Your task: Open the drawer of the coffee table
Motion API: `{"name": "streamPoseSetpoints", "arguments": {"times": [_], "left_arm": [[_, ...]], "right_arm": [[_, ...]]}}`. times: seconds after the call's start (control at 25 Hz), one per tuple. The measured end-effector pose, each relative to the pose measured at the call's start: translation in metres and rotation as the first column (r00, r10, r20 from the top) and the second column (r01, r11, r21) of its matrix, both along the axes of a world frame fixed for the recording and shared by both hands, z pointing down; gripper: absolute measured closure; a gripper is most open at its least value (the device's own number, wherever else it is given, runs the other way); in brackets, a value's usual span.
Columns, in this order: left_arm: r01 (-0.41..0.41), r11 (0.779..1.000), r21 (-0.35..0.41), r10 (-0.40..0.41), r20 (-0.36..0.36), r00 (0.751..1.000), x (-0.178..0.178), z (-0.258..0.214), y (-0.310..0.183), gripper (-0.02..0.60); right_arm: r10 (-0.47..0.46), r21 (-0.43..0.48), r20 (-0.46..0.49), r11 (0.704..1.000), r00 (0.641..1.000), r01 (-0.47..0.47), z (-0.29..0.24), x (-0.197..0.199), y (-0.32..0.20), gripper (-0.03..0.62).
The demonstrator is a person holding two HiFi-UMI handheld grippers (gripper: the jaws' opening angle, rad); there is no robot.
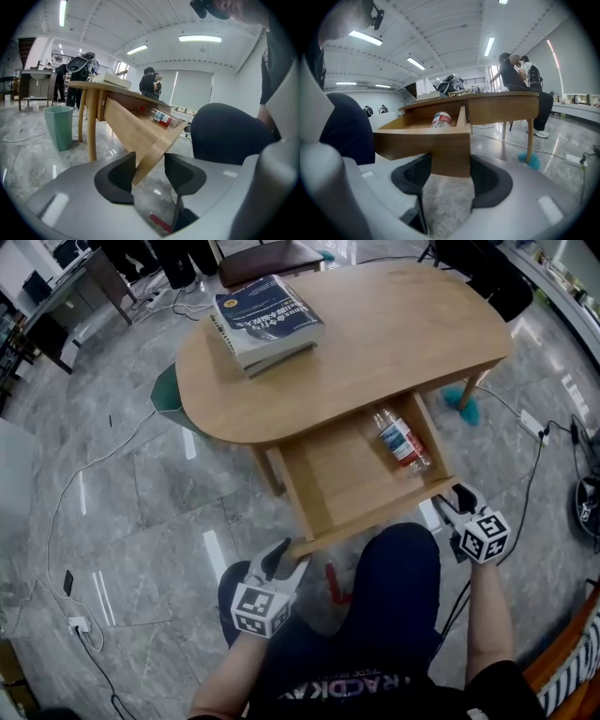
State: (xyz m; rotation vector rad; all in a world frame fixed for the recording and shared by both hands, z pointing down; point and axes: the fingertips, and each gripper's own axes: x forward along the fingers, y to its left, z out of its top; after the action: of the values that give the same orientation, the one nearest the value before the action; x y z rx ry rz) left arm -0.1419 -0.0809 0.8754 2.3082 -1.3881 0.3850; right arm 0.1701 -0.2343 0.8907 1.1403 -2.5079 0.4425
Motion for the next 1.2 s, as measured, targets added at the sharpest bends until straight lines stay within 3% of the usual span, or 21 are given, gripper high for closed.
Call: {"name": "streamPoseSetpoints", "arguments": {"times": [0.32, 0.4, 0.52, 0.56, 0.64, 0.92, 1.2], "left_arm": [[0.004, 0.996, 0.093, -0.001, -0.029, 1.000, -0.012, -0.034, 0.015, 0.391], [0.016, 0.993, 0.116, -0.012, -0.034, 0.999, -0.019, -0.045, 0.021, 0.420], [0.031, 0.989, 0.143, -0.024, -0.051, 0.998, -0.025, -0.060, 0.025, 0.499], [0.030, 0.988, 0.154, -0.021, -0.060, 0.998, -0.025, -0.065, 0.024, 0.548], [0.020, 0.986, 0.167, -0.008, -0.073, 0.997, -0.021, -0.071, 0.020, 0.575], [-0.011, 0.966, 0.258, 0.031, -0.074, 0.997, 0.004, -0.114, -0.018, 0.575], [0.008, 0.985, 0.170, 0.008, -0.090, 0.996, 0.020, -0.159, -0.051, 0.575]], "right_arm": [[0.007, 0.103, 0.079, 0.995, 0.997, -0.016, -0.066, 0.005, 0.024, 0.335], [-0.002, 0.133, 0.091, 0.991, 0.996, -0.011, -0.088, -0.001, 0.032, 0.342], [-0.019, 0.175, 0.104, 0.985, 0.994, 0.000, -0.118, -0.019, 0.036, 0.445], [-0.025, 0.182, 0.110, 0.983, 0.994, 0.005, -0.125, -0.026, 0.036, 0.511], [-0.051, 0.188, 0.120, 0.982, 0.991, 0.028, -0.136, -0.043, 0.036, 0.591], [-0.209, 0.167, 0.103, 0.967, 0.972, 0.191, -0.152, -0.114, 0.026, 0.591], [-0.363, 0.073, 0.118, 0.931, 0.924, 0.356, -0.176, -0.159, 0.006, 0.591]]}}
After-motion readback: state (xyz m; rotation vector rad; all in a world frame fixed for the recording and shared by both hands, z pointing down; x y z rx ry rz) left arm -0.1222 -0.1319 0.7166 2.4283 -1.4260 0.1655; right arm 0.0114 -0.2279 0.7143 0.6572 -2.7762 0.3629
